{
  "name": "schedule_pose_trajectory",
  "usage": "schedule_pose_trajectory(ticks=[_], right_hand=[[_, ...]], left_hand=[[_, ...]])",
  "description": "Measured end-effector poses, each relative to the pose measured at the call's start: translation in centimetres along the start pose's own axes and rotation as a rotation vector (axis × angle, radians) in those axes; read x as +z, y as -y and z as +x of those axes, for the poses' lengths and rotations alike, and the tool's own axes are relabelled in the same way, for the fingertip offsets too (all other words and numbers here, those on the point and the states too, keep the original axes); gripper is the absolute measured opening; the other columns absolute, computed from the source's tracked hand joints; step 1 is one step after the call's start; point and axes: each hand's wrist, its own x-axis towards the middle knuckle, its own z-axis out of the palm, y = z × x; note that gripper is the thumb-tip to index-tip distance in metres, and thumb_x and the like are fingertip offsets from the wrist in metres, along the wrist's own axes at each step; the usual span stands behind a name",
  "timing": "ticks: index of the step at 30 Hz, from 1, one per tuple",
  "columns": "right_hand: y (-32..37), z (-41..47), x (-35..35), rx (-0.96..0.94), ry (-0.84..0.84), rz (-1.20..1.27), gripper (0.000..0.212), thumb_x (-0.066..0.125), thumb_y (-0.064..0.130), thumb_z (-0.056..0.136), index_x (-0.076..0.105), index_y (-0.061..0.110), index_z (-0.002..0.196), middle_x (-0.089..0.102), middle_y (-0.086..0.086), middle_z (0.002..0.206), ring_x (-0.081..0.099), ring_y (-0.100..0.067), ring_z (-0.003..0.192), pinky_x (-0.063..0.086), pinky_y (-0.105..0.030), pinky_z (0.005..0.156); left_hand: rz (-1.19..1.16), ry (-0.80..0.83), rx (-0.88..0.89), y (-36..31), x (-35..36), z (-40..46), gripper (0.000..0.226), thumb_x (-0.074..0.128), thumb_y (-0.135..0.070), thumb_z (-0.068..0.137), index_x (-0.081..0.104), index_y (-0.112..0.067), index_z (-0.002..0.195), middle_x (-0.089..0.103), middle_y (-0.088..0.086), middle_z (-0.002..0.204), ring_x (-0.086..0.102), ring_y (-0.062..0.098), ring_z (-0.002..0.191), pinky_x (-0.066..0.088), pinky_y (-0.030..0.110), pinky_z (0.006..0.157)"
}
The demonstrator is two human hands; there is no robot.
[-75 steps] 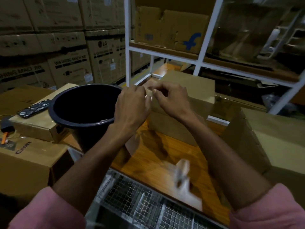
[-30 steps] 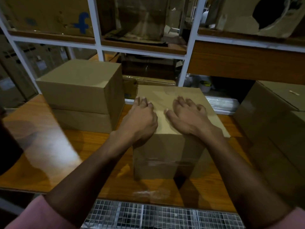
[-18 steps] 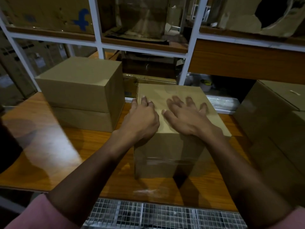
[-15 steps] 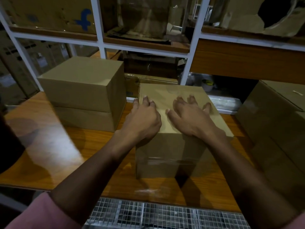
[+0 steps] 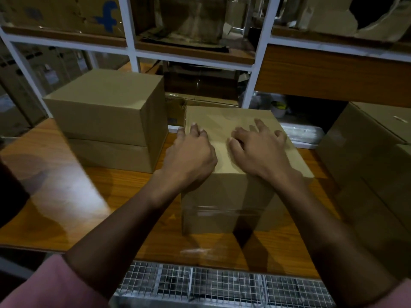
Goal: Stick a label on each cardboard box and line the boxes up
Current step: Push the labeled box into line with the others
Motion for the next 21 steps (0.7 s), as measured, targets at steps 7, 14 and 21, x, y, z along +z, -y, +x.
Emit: schedule_pose_trajectory(ticks=[7, 14, 21], right_hand=[[-1.0, -0.9, -0.2, -0.085, 0.061, 0.139, 0.043, 0.036, 0.052, 0.101, 0.061, 0.037, 0.133, 0.061, 0.003, 0.141, 0.041, -0.023, 0.143, 0.025, -0.06, 0.113], [-0.7, -1.3, -0.3, -0.175, 0.023, 0.173, 0.048, 0.033, 0.055, 0.099, 0.064, 0.031, 0.128, 0.062, 0.002, 0.139, 0.052, -0.024, 0.131, 0.034, -0.053, 0.11], [0.2, -0.1, 0.3, 0.002, 0.19, 0.025, 0.075, 0.017, 0.072, 0.097, 0.028, 0.028, 0.157, 0.012, 0.002, 0.169, 0.007, -0.026, 0.156, 0.007, -0.072, 0.115]], left_hand=[[-0.002, 0.003, 0.001, 0.0, 0.0, 0.2, 0.056, 0.031, -0.037, 0.106, 0.028, -0.012, 0.156, 0.011, 0.009, 0.169, 0.012, 0.039, 0.153, 0.028, 0.056, 0.116], [-0.02, -0.012, 0.003, 0.1, 0.3, 0.2, 0.056, 0.031, -0.037, 0.106, 0.029, -0.013, 0.156, 0.013, 0.008, 0.168, 0.013, 0.038, 0.153, 0.028, 0.055, 0.117], [-0.033, -0.026, 0.019, 0.4, 0.3, 0.3, 0.054, 0.032, -0.037, 0.106, 0.032, -0.014, 0.155, 0.016, 0.007, 0.168, 0.013, 0.038, 0.153, 0.028, 0.054, 0.117]])
